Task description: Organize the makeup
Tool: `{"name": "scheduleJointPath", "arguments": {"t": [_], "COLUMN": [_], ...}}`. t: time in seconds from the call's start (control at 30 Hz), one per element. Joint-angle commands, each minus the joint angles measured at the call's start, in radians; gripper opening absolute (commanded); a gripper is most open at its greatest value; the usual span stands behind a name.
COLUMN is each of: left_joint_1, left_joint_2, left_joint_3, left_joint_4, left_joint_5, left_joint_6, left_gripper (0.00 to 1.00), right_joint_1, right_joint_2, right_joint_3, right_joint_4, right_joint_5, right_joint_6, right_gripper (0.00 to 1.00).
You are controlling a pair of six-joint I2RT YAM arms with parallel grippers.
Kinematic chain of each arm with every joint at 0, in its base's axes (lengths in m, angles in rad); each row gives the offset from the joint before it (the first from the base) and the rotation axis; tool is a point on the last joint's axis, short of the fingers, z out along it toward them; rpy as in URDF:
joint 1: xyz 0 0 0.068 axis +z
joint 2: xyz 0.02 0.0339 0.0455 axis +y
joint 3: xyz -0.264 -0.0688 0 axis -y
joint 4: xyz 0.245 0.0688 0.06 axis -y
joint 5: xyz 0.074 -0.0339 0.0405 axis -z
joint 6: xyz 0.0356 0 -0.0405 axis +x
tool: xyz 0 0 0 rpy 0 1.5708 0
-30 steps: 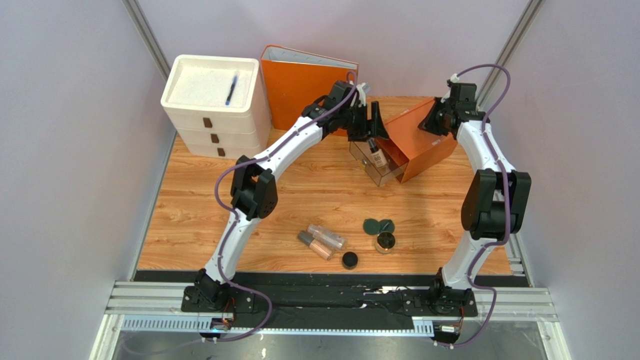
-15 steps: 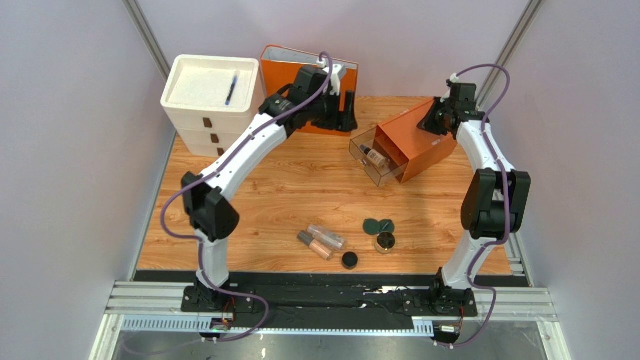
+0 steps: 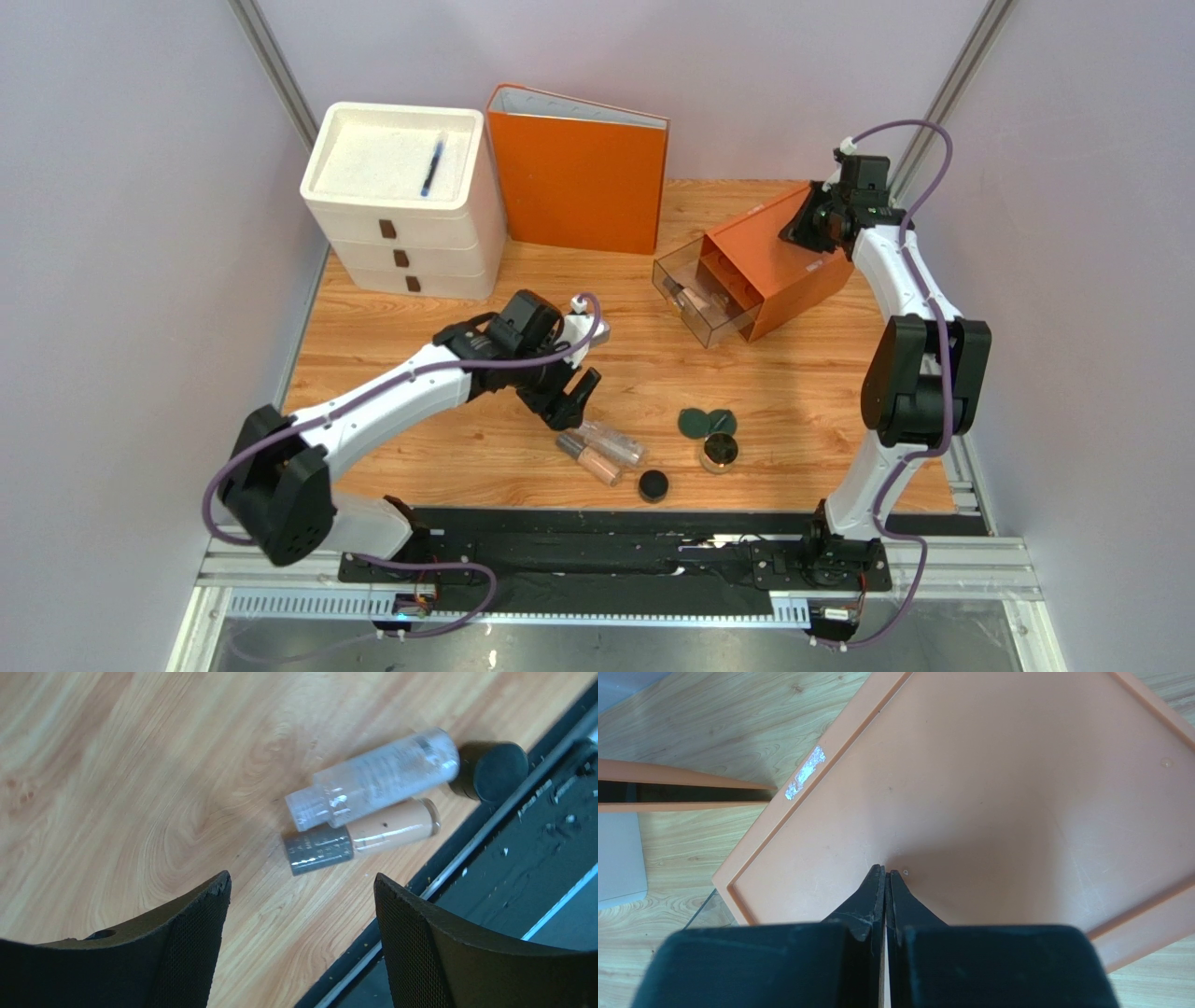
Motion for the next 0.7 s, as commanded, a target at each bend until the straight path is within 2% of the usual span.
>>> {"name": "scheduleJointPath", "arguments": {"t": [0.0,0.03,0.23,0.37,0.67], "left_joint_1": [-0.016,-0.016,-0.049,-0.128,-0.204], "left_joint_2": [-0.167,-0.183,-0.214,-0.142,0.036], "left_joint_3": [-0.071,-0.088,-0.171,-0.171,-0.122], "left_joint_4": [0.177,0.180,0.174,0.120,0.071], "left_joint_5": [0.123,0.185,0.334,0.337,0.275], "left_joint_6": [0.213,0.239,0.397,0.511,0.576], "left_gripper": [0.79,0.79,0.76,0.75,0.73], "right_joint_1": [0.017,0.017,0.017,0.017,0.017], "right_joint_2": [0.124,0.124,0.127,0.134,0.140], "right_joint_3": [-0.111,-0.113,-0.119,-0.111,-0.111], "right_joint_4": [-0.266,-0.265,-0.260,-0.262,-0.263], "right_joint_5": [0.019,0.019,0.014,0.010,0.010], "right_joint_6": [-0.040,-0.038,-0.040,-0.040,-0.040], "right_gripper": [0.00,0.00,0.00,0.00,0.00]}}
